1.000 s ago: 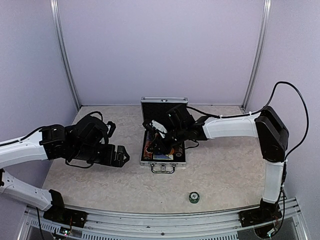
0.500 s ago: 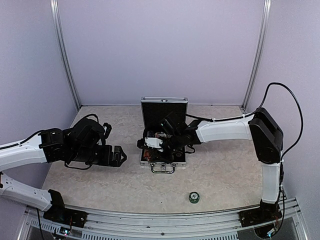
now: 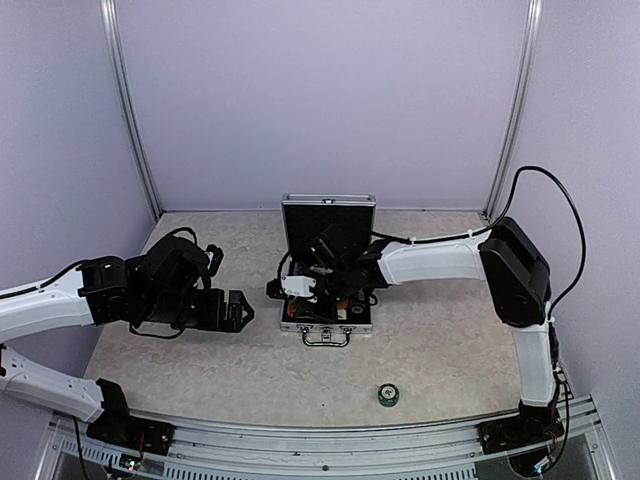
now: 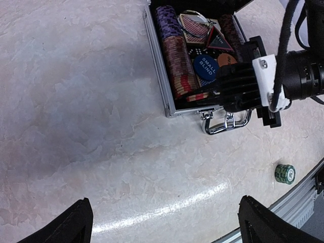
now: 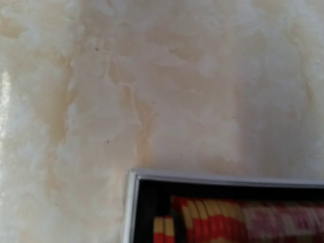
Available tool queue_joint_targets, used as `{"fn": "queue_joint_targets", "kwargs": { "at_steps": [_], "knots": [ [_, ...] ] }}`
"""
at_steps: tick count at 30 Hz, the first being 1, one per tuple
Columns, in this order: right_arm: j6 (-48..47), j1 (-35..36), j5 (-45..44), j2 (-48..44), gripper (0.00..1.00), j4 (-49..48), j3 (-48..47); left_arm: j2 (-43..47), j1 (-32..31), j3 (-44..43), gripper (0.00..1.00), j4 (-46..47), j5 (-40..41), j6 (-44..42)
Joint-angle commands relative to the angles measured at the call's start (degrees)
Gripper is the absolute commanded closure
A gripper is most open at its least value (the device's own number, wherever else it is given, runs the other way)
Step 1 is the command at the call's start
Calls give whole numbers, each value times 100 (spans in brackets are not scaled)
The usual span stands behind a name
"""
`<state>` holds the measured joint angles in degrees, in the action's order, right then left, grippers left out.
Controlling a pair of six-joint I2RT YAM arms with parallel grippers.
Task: Pack up texas hold em set
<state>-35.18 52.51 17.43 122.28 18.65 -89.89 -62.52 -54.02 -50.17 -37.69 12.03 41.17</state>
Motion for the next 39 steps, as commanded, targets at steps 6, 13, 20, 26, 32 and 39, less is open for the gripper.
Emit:
{"fn": "queue_joint_targets", "kwargs": {
  "at_steps": [6,13,20,26,32,39],
  "knots": [
    [-170,101,-424,257,100,-103,-216,-53,76,86,1,197,-97,19],
    [-198,132,-720,189,67,-219,-122,-92,93,87,1,245,-146,-1],
    [-24,134,-850,-236,56,-379,17,-136,100,97,1,296,-183,-34],
    [527,132,-1413,-841,34,-497,164,-220,103,121,1,427,-233,-111],
    [648,138,-1300,-822,24,-521,326,-404,102,110,1,590,-339,-179],
    [1334,275,-2587,-1304,0,-1095,902,-384,107,192,1,683,-402,-266]
  ]
}}
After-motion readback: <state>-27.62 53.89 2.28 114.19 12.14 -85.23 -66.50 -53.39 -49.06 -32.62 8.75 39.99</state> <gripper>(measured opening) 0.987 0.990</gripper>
